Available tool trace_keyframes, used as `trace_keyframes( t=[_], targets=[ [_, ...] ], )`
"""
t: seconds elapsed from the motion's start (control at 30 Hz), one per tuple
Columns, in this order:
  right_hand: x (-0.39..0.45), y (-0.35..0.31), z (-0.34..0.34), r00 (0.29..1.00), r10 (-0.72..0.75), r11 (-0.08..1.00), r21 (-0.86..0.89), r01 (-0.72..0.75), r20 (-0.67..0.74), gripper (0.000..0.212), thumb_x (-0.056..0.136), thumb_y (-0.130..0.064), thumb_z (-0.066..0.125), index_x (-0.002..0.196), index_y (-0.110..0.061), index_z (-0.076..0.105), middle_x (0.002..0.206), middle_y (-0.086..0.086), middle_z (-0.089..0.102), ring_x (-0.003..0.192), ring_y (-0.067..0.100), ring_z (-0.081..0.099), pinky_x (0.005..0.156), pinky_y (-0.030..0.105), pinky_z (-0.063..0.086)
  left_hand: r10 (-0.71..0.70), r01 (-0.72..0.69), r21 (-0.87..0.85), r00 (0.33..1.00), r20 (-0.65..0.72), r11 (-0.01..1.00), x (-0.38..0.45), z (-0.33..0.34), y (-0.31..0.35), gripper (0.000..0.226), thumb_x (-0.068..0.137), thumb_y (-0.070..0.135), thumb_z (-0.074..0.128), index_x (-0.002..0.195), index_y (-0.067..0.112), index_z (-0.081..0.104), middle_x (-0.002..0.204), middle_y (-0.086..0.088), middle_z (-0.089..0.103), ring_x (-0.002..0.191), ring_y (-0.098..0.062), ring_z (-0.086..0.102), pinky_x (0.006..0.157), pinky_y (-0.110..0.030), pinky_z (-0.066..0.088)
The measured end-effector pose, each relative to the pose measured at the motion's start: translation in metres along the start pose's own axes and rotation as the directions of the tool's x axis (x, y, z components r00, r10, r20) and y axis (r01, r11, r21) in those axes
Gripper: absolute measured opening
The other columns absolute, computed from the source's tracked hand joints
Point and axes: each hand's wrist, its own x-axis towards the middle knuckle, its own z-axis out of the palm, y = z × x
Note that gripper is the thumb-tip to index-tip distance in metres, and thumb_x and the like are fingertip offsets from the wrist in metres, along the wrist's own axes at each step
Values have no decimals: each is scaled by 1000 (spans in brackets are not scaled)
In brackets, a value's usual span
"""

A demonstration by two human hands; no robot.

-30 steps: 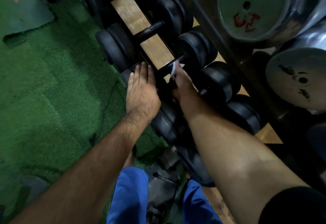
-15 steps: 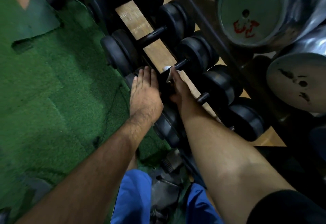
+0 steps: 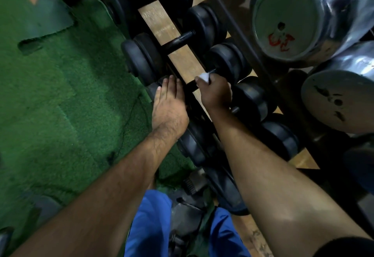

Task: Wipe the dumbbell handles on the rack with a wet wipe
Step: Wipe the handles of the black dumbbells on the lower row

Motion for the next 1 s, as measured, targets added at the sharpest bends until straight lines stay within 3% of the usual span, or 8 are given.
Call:
trace_keyframes(
  t=[0.17,0.27,0.4,0.47,0.63,0.83,1.0],
  targets=[
    [0,4,-5,946,-321,939,-148,311,-45,27,87,-42,63,105,-23,72,102,1,73,96,27,66,71,32,46,-4,4,14,1000,-1,1000,0,0,-1,74,95,26,48,155,4,11,163,-14,7,151,-28,2,123,-40,4],
    [7,15,-5,911,-411,898,-184,400,-23,32,88,-29,50,114,-27,69,117,-5,67,99,26,66,71,36,52,-7,7,8,1000,6,1000,-1,0,0,72,96,26,45,155,4,10,164,-14,5,151,-28,1,123,-41,4],
    [9,18,-6,875,-476,832,-281,479,82,48,88,-35,28,120,-34,63,126,-12,59,96,24,61,69,41,53,-14,14,-6,1000,-21,1000,-1,1,-1,71,94,14,46,155,4,11,163,-14,6,151,-28,2,123,-41,4],
    [10,16,-6,867,-480,787,-368,494,136,53,88,-37,22,125,-36,60,129,-11,57,92,27,58,70,42,53,-18,18,-8,1000,-24,1000,-1,2,0,71,93,12,47,155,5,11,164,-14,6,151,-28,1,123,-41,4],
    [10,6,-10,864,-497,765,-428,481,82,45,95,-36,29,131,-38,56,140,-13,52,97,26,61,70,40,54,-18,18,-16,999,-47,1000,0,5,-2,68,95,12,43,155,4,11,163,-14,6,151,-28,1,124,-40,3],
    [13,13,-9,860,-430,761,-403,509,273,33,94,-29,43,120,-37,61,141,-3,45,102,33,56,74,44,52,-18,17,-16,999,-43,1000,-2,2,0,67,96,12,42,155,5,11,164,-14,5,151,-28,1,124,-40,3],
    [28,15,-6,883,-373,771,-435,465,284,36,96,-28,44,128,-33,60,147,-4,45,106,34,62,84,46,53,-20,19,-8,999,-33,1000,-3,0,-1,67,97,13,40,155,4,8,164,-15,1,151,-28,-2,123,-41,1]
  ],
)
